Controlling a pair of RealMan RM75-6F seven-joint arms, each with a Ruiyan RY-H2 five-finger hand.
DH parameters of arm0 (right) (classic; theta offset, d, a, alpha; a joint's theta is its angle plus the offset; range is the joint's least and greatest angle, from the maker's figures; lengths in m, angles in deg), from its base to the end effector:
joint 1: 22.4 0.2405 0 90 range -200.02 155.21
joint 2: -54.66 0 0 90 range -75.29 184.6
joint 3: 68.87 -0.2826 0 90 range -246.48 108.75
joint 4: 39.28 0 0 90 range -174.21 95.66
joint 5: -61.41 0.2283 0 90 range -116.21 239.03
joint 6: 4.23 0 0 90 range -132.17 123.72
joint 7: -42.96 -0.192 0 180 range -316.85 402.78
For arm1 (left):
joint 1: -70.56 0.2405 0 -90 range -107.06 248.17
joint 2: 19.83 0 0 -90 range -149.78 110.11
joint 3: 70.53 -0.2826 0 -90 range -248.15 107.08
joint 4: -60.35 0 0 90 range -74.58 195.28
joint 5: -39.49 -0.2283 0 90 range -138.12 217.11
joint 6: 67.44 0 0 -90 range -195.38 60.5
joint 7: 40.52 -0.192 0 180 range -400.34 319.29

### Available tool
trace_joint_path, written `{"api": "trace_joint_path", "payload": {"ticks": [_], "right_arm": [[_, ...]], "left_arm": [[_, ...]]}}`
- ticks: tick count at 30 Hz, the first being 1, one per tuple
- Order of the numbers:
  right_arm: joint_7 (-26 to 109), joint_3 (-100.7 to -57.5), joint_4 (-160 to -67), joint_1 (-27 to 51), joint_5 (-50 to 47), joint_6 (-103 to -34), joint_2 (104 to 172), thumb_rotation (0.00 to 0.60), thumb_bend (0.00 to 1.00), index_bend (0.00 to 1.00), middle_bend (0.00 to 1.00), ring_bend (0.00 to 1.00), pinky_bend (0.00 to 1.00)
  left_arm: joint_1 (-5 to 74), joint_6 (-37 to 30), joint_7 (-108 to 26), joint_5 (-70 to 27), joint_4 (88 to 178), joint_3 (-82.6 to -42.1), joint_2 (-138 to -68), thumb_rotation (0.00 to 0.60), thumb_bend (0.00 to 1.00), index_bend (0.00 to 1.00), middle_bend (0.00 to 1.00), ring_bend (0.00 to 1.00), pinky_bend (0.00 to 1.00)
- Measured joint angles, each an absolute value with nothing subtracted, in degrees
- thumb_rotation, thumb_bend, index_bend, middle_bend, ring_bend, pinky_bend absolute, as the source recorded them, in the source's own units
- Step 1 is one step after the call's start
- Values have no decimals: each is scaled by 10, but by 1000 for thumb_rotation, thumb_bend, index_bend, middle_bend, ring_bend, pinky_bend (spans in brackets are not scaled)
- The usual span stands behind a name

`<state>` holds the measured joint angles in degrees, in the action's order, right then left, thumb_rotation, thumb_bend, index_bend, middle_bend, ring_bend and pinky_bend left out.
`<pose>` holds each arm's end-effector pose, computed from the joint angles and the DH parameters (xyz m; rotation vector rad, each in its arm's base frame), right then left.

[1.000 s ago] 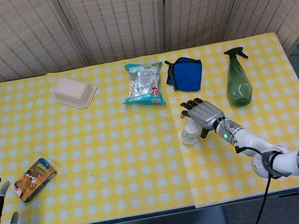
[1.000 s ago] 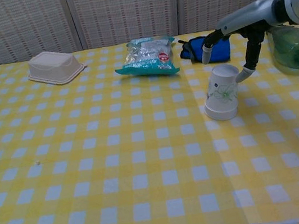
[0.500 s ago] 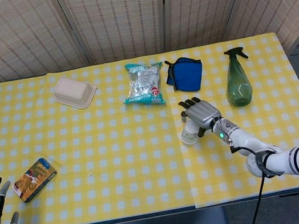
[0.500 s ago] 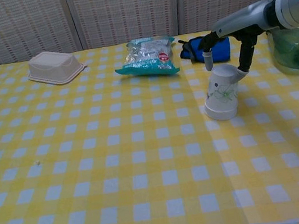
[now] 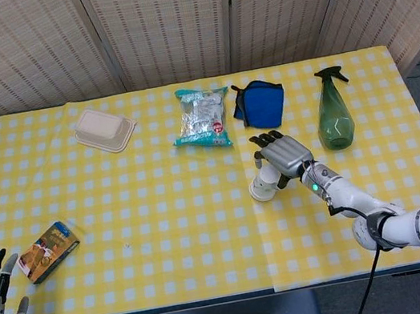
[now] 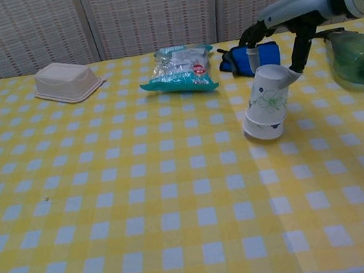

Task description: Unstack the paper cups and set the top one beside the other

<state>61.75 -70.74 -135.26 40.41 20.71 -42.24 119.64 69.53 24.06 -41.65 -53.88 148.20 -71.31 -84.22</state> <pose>-0.1320 -0.4533 0.0329 2.0185 -1.0095 0.6013 -0.3465 0.1948 0.1575 -1.4598 -0.7898 -0.8842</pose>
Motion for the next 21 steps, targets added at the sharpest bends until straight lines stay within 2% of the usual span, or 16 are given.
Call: {"api": "trace_joint_path", "payload": {"ticks": [21], "right_arm": [[616,-749,-1494,404,186,-457,1070,600,212,386,20,0,0]], "left_arm": [[695,239,-432,-543,1490,-717,-846,600,382,0,0,44,291]]}}
